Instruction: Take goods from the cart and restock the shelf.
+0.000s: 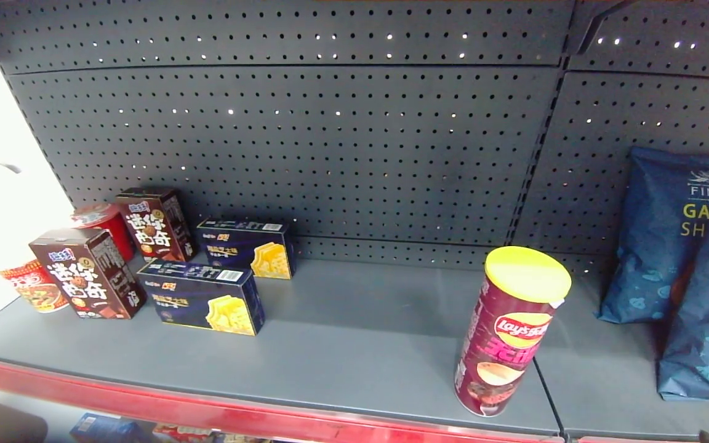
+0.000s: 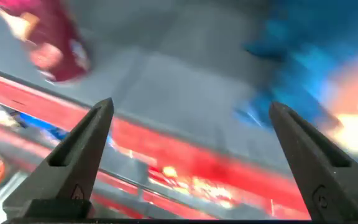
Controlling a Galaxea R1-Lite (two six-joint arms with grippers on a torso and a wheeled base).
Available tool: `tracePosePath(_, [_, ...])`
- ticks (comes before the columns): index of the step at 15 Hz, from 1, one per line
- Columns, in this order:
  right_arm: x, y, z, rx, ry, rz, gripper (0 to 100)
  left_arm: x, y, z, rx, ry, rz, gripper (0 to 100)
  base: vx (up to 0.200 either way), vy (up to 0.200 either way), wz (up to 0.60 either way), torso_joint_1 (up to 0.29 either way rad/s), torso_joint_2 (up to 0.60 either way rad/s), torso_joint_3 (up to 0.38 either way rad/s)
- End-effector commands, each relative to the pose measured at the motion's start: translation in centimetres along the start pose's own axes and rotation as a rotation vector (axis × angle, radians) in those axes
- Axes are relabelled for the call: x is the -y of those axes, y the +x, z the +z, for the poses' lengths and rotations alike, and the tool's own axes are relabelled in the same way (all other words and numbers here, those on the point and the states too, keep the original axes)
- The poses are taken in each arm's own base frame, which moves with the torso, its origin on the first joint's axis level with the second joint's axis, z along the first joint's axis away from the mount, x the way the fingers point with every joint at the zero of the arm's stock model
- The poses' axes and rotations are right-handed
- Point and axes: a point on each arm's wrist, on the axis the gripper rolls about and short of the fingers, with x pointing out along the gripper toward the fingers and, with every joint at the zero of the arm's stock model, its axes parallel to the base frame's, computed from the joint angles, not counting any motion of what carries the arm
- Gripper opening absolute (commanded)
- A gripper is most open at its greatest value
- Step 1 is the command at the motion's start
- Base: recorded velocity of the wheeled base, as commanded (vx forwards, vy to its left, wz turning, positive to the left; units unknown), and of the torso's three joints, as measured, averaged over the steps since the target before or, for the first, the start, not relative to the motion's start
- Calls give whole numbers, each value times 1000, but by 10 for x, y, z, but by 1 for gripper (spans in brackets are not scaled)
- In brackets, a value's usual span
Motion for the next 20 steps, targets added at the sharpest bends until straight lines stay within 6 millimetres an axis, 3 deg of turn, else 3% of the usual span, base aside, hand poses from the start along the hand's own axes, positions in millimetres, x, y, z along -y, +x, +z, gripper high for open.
tracePosePath(1, [4, -42, -24, 141, 58, -198, 100, 0, 4, 2, -19, -2, -7, 0, 0, 0, 0, 0, 0, 0])
tracePosePath(4, [1, -48, -32, 180, 78, -310, 100, 0, 3, 0, -21, -2, -12, 0, 0, 0, 0, 0, 0, 0])
tracePosePath(8, [-5, -48, -67, 210, 94, -385, 100, 0, 5, 1, -27, -3, -13, 0, 0, 0, 0, 0, 0, 0])
tracePosePath(10, [-5, -43, -73, 207, 109, -375, 100, -1, 5, 0, -29, -5, -28, 0, 0, 0, 0, 0, 0, 0])
tracePosePath(20, [-5, -41, -72, 250, 110, -370, 100, -3, 6, 0, -39, -12, -72, 0, 0, 0, 0, 0, 0, 0])
